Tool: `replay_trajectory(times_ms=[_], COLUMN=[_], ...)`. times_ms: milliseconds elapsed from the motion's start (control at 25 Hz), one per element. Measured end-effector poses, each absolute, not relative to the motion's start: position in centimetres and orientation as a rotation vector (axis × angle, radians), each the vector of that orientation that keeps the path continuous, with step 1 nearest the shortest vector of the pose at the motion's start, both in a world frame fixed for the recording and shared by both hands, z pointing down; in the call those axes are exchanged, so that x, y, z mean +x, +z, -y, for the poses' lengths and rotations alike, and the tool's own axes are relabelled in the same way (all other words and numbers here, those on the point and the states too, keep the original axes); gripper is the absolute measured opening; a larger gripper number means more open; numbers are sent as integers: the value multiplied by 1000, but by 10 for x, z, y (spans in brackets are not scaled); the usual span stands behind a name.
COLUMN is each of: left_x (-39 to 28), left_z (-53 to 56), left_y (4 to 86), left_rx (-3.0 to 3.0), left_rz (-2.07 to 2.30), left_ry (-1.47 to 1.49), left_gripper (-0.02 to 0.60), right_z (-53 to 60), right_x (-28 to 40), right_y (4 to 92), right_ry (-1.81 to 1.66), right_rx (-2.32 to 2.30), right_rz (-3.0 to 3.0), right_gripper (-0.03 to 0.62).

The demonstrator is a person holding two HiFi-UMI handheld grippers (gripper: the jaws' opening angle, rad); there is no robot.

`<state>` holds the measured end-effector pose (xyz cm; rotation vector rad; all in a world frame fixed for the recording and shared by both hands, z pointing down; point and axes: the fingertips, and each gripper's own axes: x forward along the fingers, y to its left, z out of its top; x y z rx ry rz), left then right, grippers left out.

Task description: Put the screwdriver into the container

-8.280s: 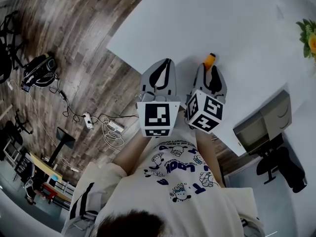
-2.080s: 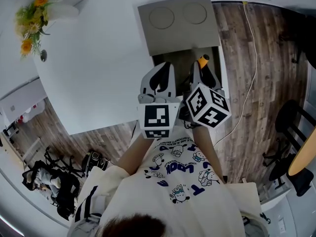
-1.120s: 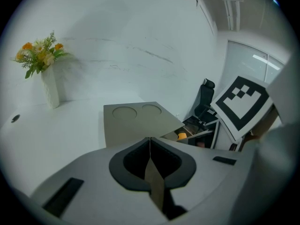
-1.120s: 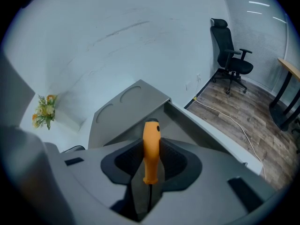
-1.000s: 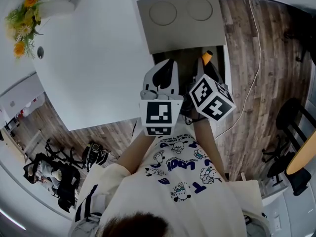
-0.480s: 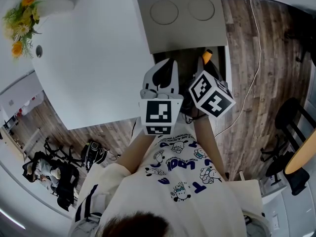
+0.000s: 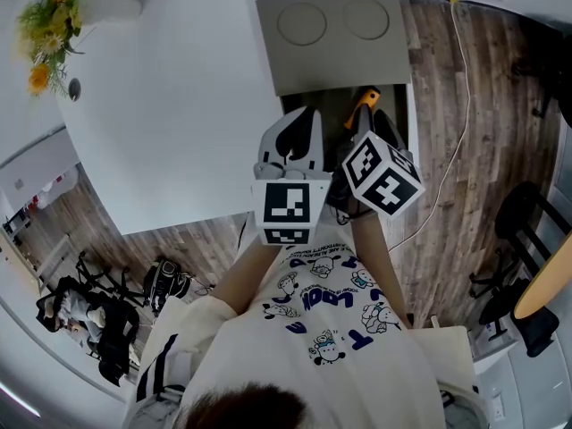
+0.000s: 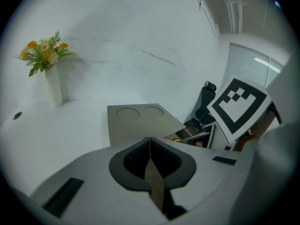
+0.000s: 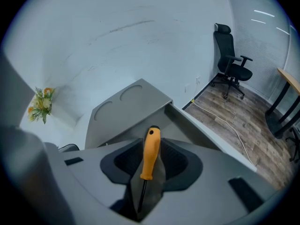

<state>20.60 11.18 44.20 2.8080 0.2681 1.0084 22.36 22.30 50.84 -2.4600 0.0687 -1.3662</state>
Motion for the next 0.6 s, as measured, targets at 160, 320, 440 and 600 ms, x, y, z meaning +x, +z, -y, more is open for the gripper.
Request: replay_trajectory(times_ms=[160, 320, 440, 600], left_x=[203, 201, 201, 202], left_z=[-112, -112, -112, -114], left_y=[433, 420, 409, 393], left_rx=[2818, 2835, 2849, 2870], left_rz=[-273, -279, -284, -288], left_ry=[975, 926, 883, 820], left_gripper=[20, 20, 20, 20], right_z=[-221, -219, -215, -215], right_x=[220, 218, 216, 214], right_y=[495, 478, 463, 444], right_ry=[-1329, -1267, -1215, -1152], right_rx=[-2465, -2491, -2529, -2592], right_rz=[-93, -122, -162, -206], right_gripper=[118, 81, 65, 49])
